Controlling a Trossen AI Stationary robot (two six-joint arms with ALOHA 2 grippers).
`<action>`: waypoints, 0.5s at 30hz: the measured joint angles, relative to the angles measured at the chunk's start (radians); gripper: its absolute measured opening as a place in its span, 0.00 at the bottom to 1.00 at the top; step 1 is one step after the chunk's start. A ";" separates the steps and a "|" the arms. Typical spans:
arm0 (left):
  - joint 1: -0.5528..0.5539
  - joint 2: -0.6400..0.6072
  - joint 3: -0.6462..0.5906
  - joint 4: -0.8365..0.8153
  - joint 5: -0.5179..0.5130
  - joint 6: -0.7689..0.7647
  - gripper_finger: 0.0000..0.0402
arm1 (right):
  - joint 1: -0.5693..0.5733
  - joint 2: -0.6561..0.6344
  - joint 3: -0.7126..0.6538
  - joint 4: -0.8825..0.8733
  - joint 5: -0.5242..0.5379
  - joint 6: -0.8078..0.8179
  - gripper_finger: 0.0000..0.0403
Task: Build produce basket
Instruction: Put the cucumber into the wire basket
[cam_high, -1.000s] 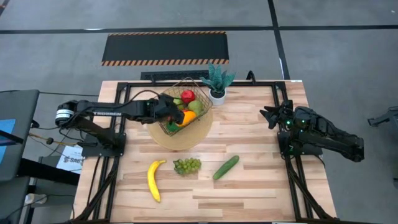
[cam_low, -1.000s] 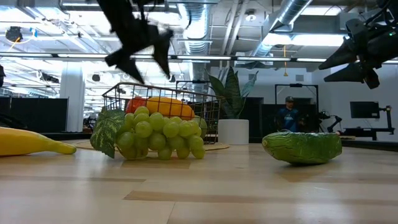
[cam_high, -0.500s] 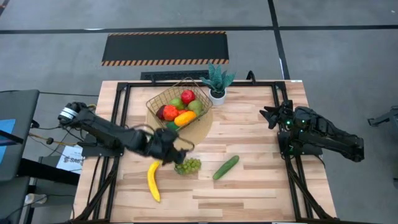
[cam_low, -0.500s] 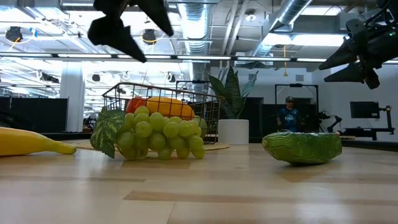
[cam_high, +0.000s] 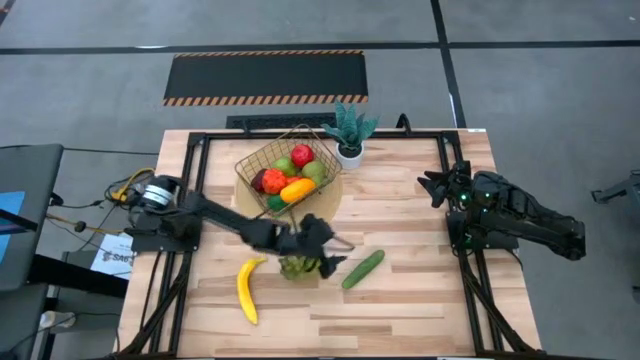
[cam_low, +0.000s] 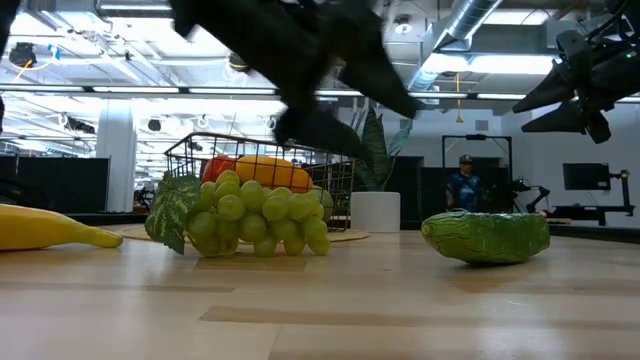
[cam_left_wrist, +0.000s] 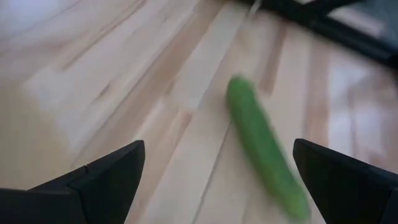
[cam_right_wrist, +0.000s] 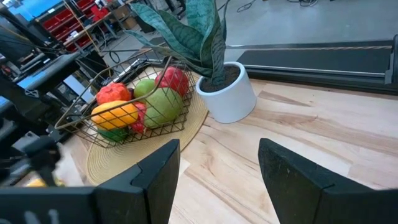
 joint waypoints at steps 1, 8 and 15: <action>0.022 0.023 0.008 0.050 0.035 0.029 0.98 | 0.000 0.000 0.000 0.000 0.000 0.000 0.60; 0.074 0.242 0.265 0.074 0.157 0.133 0.98 | 0.000 0.000 0.000 0.000 -0.002 0.000 0.60; 0.054 0.426 0.537 -0.101 0.162 0.166 0.98 | 0.001 0.000 0.000 -0.001 -0.002 0.000 0.60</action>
